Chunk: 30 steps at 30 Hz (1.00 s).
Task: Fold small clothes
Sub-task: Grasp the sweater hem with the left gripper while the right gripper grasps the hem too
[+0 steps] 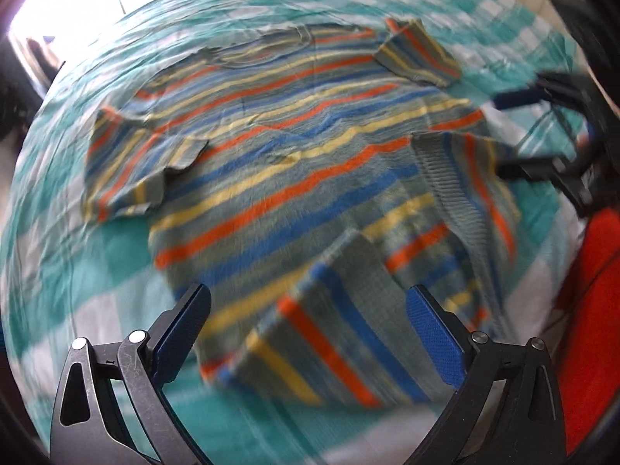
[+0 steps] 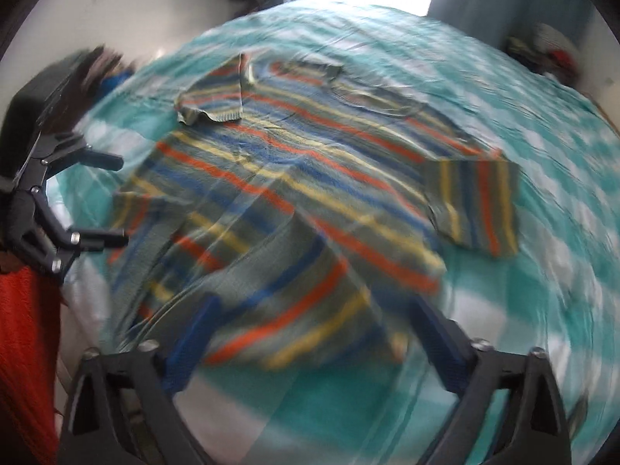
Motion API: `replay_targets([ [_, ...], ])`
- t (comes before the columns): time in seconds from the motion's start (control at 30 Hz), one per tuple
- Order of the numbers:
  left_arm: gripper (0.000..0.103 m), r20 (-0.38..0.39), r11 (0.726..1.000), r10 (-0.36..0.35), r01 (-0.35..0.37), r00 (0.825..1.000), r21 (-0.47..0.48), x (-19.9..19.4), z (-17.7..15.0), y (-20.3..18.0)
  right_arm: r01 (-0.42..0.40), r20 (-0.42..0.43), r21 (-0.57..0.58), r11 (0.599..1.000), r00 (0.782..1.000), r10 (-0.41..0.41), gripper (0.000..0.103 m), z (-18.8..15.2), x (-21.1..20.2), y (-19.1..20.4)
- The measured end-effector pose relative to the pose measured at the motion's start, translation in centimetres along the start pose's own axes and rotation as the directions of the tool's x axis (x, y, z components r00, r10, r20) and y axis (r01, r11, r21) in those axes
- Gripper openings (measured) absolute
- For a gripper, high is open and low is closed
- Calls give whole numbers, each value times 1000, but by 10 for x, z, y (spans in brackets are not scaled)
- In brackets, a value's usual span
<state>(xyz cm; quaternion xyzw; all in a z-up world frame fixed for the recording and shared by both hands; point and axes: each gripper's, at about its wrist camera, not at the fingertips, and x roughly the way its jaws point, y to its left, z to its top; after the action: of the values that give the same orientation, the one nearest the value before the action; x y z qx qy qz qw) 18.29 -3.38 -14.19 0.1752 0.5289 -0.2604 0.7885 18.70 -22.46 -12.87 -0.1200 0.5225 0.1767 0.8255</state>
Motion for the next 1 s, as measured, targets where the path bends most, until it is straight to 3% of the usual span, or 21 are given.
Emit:
replay_targets([
  [0.07, 84, -32, 999, -32, 32, 999, 10, 13, 3, 4, -51, -46, -3, 999, 998, 51, 77, 14, 24, -9],
  [0.13, 53, -66, 997, -75, 76, 995, 5, 24, 5, 8, -91, -105, -9, 996, 990, 89, 59, 24, 51, -13],
  [0.17, 46, -60, 996, -90, 91, 994, 9, 23, 4, 7, -113, -118, -11, 993, 987, 111, 35, 26, 58, -12],
  [0.2, 27, -51, 995, -99, 100, 994, 15, 20, 2, 6, -154, -131, -19, 988, 980, 150, 14, 26, 65, -10],
  [0.23, 3, -42, 993, -115, 116, 993, 26, 15, 0, 4, -166, -125, -29, 986, 979, 162, 8, 24, 64, -7],
  [0.4, 2, 70, 987, -149, 144, 986, 68, -41, -31, -1, -216, -3, -59, 975, 976, 216, 5, -14, 0, 3],
  [0.53, 2, 144, 986, -164, 158, 976, 55, -102, -88, 11, -246, 67, -99, 964, 965, 253, 5, -70, -65, 2],
  [0.6, 3, 130, 990, -140, 137, 982, 30, -105, -106, 18, -211, 39, -127, 969, 975, 217, 6, -98, -76, 0],
  [0.67, 5, 54, 996, -92, 92, 994, 7, -90, -126, 24, -126, -38, -136, 983, 992, 122, 8, -125, -61, -5],
  [0.77, 19, -20, 996, -23, 22, 1000, -84, -76, -142, 37, -78, -129, -79, 994, 989, 68, 18, -147, -43, -20],
  [0.83, 55, 28, 974, -32, 37, 999, -222, -84, -150, 57, -58, -163, -30, 998, 985, 52, 34, -156, -45, -29],
  [0.9, 75, 123, 933, -57, 97, 991, -348, -95, -157, 73, -55, -121, 27, 998, 991, 58, 67, -162, -62, -35],
  [0.97, 76, 194, 875, -110, 188, 975, -446, -95, -159, 82, -99, -65, 98, 990, 992, 105, 69, -165, -75, -40],
  [1.0, 76, 198, 860, -132, 211, 971, -464, -89, -154, 80, -166, -29, 179, 970, 984, 174, 69, -167, -78, -45],
])
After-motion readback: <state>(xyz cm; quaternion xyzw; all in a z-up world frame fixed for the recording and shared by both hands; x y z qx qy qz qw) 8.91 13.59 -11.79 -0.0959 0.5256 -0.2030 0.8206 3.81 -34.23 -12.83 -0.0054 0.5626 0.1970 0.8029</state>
